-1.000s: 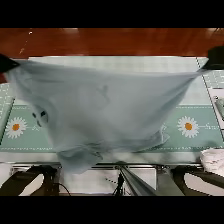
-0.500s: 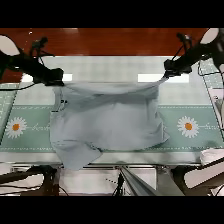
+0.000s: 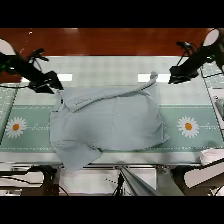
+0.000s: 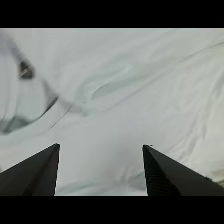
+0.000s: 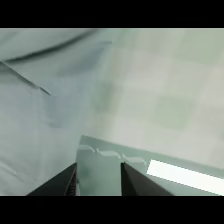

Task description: Fold the shirts.

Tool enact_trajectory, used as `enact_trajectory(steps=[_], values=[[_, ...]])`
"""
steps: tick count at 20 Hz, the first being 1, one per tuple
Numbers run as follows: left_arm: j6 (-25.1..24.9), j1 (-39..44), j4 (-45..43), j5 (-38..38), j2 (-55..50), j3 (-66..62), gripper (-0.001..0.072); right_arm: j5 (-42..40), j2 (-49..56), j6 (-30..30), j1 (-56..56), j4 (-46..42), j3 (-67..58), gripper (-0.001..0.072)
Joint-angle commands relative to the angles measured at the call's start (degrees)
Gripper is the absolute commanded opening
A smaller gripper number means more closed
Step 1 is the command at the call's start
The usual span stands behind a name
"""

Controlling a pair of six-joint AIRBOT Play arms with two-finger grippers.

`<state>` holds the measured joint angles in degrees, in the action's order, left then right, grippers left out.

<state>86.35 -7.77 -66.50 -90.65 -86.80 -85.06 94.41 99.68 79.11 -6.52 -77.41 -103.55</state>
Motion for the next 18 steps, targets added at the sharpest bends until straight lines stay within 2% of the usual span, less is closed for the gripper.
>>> enact_trajectory(steps=[1,3,5,7,9,11,14,16,18], values=[[-1.27,-9.18,-0.48,-5.55,6.38,3.56,0.0611,6.36,-6.40,1.33,-6.34,-2.67,2.40,0.0356],[-3.74,-13.35,-0.39,-3.85,13.35,13.68,0.0594,5.40,-12.55,1.84,-10.78,-2.38,10.36,0.0355],[-6.10,-16.39,-0.13,-1.86,19.52,26.14,0.0595,-0.31,-18.67,1.33,-14.67,-0.87,20.65,0.0355],[-8.41,-19.08,-0.11,-1.03,23.15,37.77,0.0594,-6.78,-23.89,-2.03,-18.60,4.17,31.89,0.0355],[-9.51,-21.35,0.15,2.16,25.16,46.56,0.0594,-9.81,-27.04,-7.67,-22.43,12.02,41.57,0.0355],[-10.91,-22.75,0.04,4.55,25.38,51.89,0.0594,-10.78,-28.15,-11.34,-24.63,17.07,48.15,0.0356],[-10.93,-23.54,0.11,8.70,24.81,56.17,0.0594,-12.22,-28.24,-13.18,-24.79,19.06,53.05,0.0353],[-10.93,-22.38,0.39,11.28,24.39,57.31,0.0594,-13.38,-28.24,-13.90,-24.79,20.06,53.57,0.0292],[-10.93,-20.28,2.14,14.23,23.21,57.99,0.0594,-14.10,-28.24,-13.92,-24.79,21.64,53.57,0.0284]])
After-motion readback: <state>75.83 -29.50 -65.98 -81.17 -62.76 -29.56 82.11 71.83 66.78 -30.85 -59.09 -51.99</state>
